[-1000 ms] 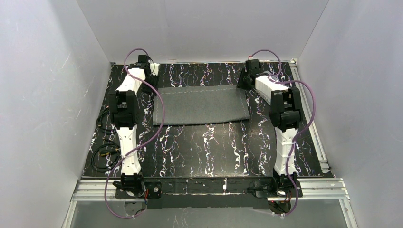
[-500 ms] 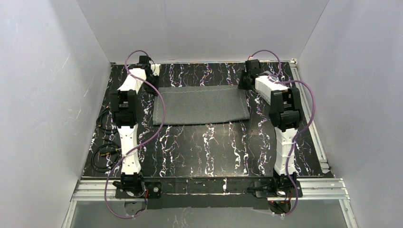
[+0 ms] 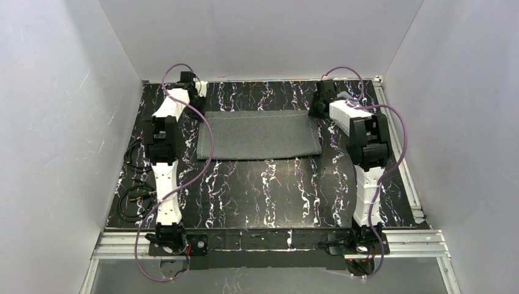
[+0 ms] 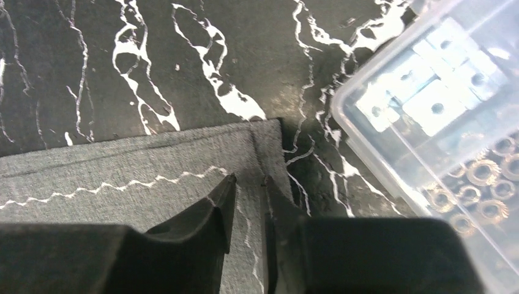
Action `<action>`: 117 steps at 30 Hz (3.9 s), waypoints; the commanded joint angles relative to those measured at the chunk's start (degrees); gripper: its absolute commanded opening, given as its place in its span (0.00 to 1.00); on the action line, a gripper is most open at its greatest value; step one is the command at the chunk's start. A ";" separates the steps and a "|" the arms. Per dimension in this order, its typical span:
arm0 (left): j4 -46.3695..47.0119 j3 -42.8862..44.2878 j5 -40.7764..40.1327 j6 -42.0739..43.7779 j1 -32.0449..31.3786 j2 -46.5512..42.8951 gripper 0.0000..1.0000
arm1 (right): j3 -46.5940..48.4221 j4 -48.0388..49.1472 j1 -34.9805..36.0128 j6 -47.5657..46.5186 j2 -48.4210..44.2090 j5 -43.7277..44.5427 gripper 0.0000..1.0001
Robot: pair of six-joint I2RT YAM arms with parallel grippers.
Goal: Fold the napkin into a case and place the utensils inside
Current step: Smooth out the rectangle-folded napkin at the center of the board.
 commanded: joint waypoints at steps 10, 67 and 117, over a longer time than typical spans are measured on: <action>3.57 -2.24 -4.10 1.40 -2.36 -4.35 0.00 | -3.71 2.61 -1.74 -0.40 -5.97 3.38 0.50; 4.80 -3.57 -10.37 2.86 -3.94 -5.97 0.00 | 3.08 1.88 -0.76 -1.10 -1.43 -2.57 0.01; -17.52 -12.46 14.44 15.50 -7.48 -22.45 0.85 | -2.17 -7.06 0.84 0.04 -15.90 -10.98 0.56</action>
